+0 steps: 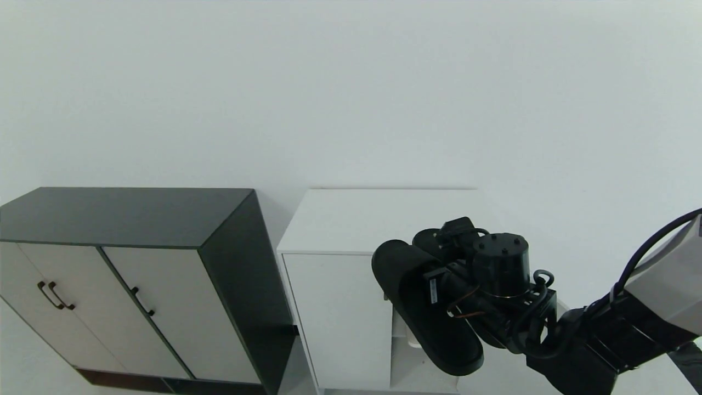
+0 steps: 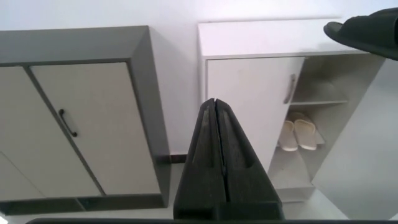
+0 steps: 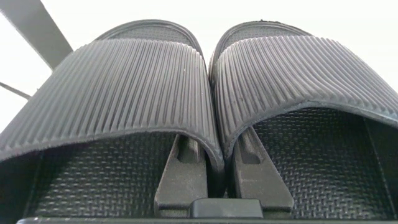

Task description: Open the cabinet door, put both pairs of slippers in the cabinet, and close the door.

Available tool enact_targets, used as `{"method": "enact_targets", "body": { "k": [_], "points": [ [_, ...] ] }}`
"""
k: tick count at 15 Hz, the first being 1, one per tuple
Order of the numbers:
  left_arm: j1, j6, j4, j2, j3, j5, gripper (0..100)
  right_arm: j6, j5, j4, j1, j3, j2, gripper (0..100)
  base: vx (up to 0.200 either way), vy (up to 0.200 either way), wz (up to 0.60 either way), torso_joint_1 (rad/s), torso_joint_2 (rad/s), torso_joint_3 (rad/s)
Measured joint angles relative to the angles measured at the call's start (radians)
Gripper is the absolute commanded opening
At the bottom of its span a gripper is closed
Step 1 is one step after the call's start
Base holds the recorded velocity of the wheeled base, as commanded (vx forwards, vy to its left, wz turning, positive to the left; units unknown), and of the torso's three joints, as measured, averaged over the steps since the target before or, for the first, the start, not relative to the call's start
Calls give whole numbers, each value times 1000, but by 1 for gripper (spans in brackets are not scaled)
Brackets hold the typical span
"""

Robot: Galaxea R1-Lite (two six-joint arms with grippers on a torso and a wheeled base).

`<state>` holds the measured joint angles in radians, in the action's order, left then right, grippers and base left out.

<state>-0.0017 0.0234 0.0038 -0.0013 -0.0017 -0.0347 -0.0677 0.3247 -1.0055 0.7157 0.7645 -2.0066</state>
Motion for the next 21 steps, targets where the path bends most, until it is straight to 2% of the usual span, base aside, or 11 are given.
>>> {"method": "enact_targets", "body": {
  "k": [1, 8, 21],
  "points": [
    [0, 1, 0, 0, 0, 0, 0, 0, 0, -6, 3, 0, -1, 0, 0, -200, 0, -2, 7, -2],
    [0, 0, -1, 0, 0, -1, 0, 1, 39, -12, 8, 8, -7, 0, 0, 0, 0, 0, 0, 0],
    [0, 0, 0, 0, 0, -1, 0, 3, 39, -43, 10, 1, -27, 0, 0, 0, 0, 0, 0, 0]
  ]
}}
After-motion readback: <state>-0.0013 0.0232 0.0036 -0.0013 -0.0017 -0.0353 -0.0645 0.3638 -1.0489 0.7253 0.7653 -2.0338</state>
